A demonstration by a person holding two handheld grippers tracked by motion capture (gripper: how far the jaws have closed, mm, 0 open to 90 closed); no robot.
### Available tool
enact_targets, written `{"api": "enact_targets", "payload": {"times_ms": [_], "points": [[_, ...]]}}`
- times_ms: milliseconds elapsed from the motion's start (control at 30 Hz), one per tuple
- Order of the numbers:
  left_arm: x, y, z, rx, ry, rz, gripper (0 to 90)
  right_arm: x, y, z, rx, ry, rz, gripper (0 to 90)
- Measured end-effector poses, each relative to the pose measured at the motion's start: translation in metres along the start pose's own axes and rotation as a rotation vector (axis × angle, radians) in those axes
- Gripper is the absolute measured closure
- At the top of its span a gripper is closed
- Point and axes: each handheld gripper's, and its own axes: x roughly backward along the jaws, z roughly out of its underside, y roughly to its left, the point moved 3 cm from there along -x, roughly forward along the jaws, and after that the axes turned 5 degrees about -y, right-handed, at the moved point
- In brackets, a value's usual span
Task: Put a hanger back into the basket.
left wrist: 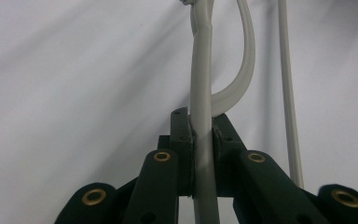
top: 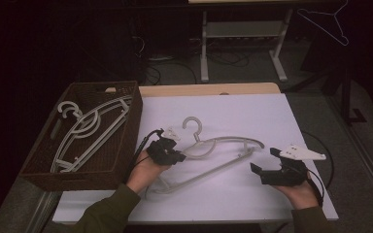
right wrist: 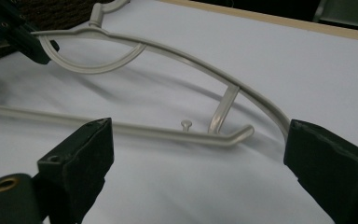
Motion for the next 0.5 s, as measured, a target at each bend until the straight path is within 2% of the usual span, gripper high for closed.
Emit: {"api": "enact_targets", "payload": {"times_ms": [267,500], "points": [[0.014,0.002,-0.016,-0.007,-0.014,-0.005,82.1,0.012,-0.006,0.006,-0.029,-0.019,0.027,7.2],[0.032,0.007,-0.029,-0.01,-0.029,-0.012,82.1,0.014,-0.008,0.006,-0.031,-0.031,0.034,7.5]]}}
